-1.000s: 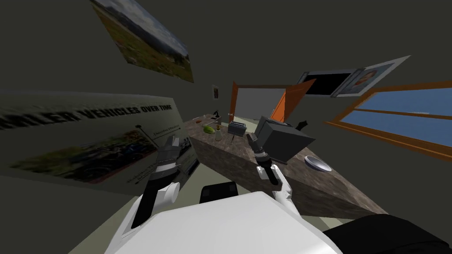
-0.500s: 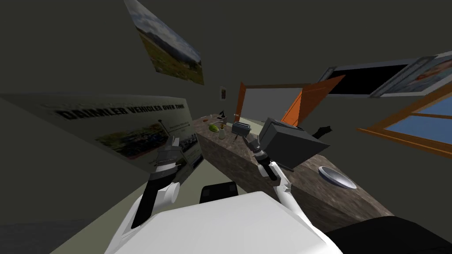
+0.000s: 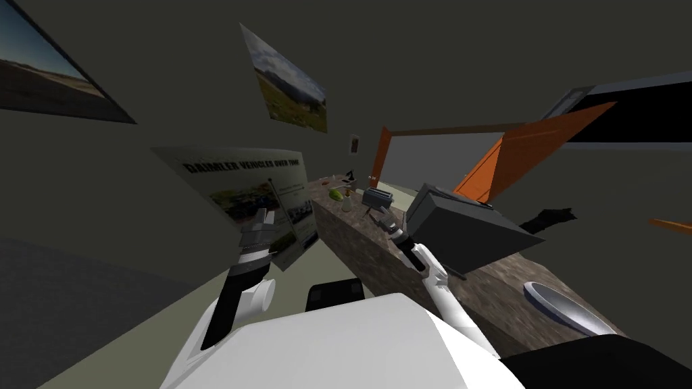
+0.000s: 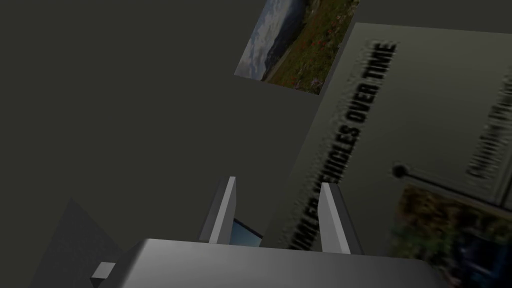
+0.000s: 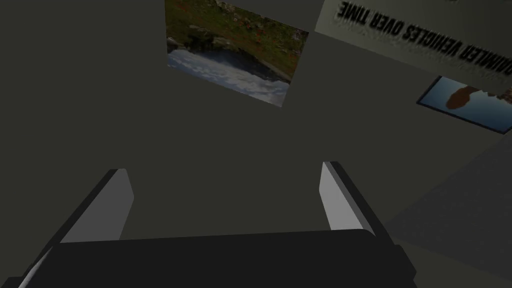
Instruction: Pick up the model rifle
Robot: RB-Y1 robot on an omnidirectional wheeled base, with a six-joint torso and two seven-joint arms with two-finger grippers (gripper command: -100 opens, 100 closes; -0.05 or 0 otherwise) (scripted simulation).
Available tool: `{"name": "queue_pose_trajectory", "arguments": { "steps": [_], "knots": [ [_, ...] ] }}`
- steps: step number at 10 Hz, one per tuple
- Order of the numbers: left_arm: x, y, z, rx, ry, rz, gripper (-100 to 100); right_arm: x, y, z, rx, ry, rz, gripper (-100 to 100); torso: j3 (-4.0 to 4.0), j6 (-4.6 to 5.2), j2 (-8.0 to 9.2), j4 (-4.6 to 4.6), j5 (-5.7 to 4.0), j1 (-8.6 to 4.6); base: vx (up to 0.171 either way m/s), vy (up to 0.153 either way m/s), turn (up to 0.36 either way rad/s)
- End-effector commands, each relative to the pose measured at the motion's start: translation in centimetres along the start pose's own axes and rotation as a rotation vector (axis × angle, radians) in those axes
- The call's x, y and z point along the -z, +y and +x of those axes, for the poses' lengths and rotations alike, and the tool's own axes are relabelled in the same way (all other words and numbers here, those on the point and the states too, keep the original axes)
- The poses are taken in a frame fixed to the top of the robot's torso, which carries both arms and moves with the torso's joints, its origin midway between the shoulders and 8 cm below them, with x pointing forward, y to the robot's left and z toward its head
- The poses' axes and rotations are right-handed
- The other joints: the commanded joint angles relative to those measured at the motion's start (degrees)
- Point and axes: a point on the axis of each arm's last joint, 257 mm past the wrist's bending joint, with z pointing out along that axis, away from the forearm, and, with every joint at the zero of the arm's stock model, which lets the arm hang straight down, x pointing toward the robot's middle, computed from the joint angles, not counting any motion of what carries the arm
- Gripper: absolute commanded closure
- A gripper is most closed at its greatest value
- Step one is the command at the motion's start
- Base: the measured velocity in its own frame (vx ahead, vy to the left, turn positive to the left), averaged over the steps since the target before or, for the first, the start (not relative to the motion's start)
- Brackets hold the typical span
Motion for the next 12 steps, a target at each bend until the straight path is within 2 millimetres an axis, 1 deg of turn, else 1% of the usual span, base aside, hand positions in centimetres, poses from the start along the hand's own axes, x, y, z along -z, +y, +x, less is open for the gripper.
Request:
{"name": "queue_pose_trajectory", "arguments": {
  "steps": [1, 2, 3, 4, 5, 6, 8, 9, 10, 11, 12],
  "knots": [
    [0.0, 0.0, 0.0, 0.0, 0.0, 0.0, 0, -0.1, -0.1, 1.0, 0.056, 0.03, -0.017, -100, 0.0, 0.0, 0.0, 0.0, 0.0, 0.0, -0.051, -0.067, 0.117],
    [0.0, 0.0, 0.0, 0.0, 0.0, 0.0, 0, 0.1, -0.5, 2.4, 0.131, 0.074, -0.041, -100, -0.01, 0.1, -0.02, 0.0, -0.01, -0.01, -0.043, -0.052, 0.191],
    [0.0, 0.0, 0.0, 0.0, 0.0, 0.0, 0, 0.1, -0.9, 3.3, 0.2, 0.107, -0.067, -100, -0.03, 0.04, -0.05, -0.01, 0.0, 0.02, -0.064, -0.069, 0.372],
    [0.0, 0.0, 0.0, 0.0, 0.0, 0.0, 0, 0.3, -1.0, 3.8, 0.205, 0.119, -0.067, -100, -0.01, 0.03, -0.02, 0.0, -0.01, -0.03, -0.048, -0.056, 0.144],
    [0.0, 0.0, 0.0, 0.0, 0.0, 0.0, 0, 0.6, -1.5, 5.0, 0.279, 0.16, -0.094, -100, -0.02, 0.1, -0.04, -0.01, -0.01, 0.01, -0.044, -0.047, 0.227],
    [0.0, 0.0, 0.0, 0.0, 0.0, 0.0, 0, 0.7, -1.6, 5.2, 0.277, 0.164, -0.092, -100, -0.04, 0.05, -0.07, -0.01, 0.0, 0.02, -0.033, -0.041, 0.126],
    [0.0, 0.0, 0.0, 0.0, 0.0, 0.0, 0, 1.3, -2.9, 7.5, 0.415, 0.243, -0.144, -100, -0.06, 0.06, -0.11, -0.02, 0.01, 0.07, -0.047, -0.049, 0.268],
    [0.0, 0.0, 0.0, 0.0, 0.0, 0.0, 0, 1.5, -3.0, 7.8, 0.419, 0.252, -0.146, -100, -0.04, 0.05, -0.08, -0.01, 0.0, -0.01, -0.037, -0.052, 0.165],
    [0.0, 0.0, 0.0, 0.0, 0.0, 0.0, 0, 2.0, -3.8, 9.1, 0.488, 0.296, -0.173, -100, -0.06, 0.1, -0.11, -0.02, -0.01, 0.02, -0.029, -0.043, 0.202],
    [0.0, 0.0, 0.0, 0.0, 0.0, 0.0, 0, 2.5, -4.7, 10.2, 0.548, 0.334, -0.196, -100, -0.08, 0.07, -0.15, -0.03, 0.0, 0.03, -0.045, -0.061, 0.403],
    [0.0, 0.0, 0.0, 0.0, 0.0, 0.0, 0, 2.6, -4.6, 10.3, 0.555, 0.339, -0.201, -100, -0.07, 0.03, -0.13, -0.03, -0.01, -0.02, -0.035, -0.06, 0.116]
  ]
}}
